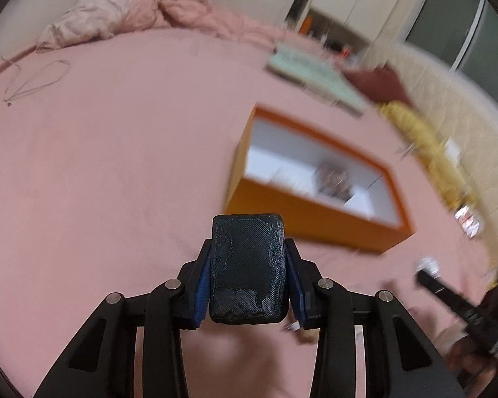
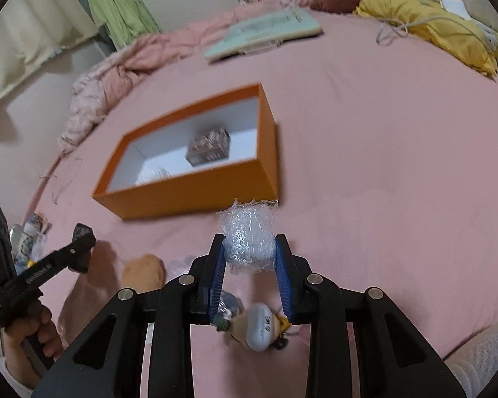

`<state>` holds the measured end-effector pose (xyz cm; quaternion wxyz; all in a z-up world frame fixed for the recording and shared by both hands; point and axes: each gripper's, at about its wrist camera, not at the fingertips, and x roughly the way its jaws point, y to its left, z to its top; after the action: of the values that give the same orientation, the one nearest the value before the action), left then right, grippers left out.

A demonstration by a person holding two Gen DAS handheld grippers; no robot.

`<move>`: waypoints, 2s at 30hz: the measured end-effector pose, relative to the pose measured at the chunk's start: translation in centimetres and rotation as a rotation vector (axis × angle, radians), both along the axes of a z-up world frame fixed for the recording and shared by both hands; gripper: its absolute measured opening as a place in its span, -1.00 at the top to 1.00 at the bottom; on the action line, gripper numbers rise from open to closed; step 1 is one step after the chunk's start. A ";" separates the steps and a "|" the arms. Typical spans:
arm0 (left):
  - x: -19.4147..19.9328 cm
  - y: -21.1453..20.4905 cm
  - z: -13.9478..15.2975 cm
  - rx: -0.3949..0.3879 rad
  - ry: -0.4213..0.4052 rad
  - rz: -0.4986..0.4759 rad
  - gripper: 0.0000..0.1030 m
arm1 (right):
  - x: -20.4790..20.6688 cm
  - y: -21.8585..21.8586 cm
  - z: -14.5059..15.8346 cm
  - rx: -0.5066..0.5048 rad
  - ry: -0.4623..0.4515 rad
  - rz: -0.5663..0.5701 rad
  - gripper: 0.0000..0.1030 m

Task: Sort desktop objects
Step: 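Release the black case into the box with left tool while right tool releases the wrap there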

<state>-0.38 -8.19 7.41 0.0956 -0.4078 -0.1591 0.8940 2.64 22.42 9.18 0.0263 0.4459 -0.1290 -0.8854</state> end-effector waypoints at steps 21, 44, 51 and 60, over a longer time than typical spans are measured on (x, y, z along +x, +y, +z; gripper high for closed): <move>-8.7 7.3 1.5 -0.074 0.090 -0.185 0.27 | -9.9 -6.3 2.3 0.111 0.141 0.180 0.41; -9.5 6.4 0.5 -0.107 0.059 -0.178 0.27 | -10.4 -5.6 -1.3 0.081 0.047 0.150 0.41; -9.5 6.4 0.3 -0.107 0.050 -0.152 -0.50 | -10.6 -5.5 -1.3 0.091 0.046 0.125 0.32; -9.4 5.6 0.7 -0.074 0.077 -0.117 -0.61 | -10.2 -4.5 -0.3 0.055 0.105 0.071 -0.27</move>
<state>-9.76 -2.60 8.07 0.1384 -0.3851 -0.0979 0.9072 -7.60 17.91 8.86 0.0525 0.4036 -0.0872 -0.9093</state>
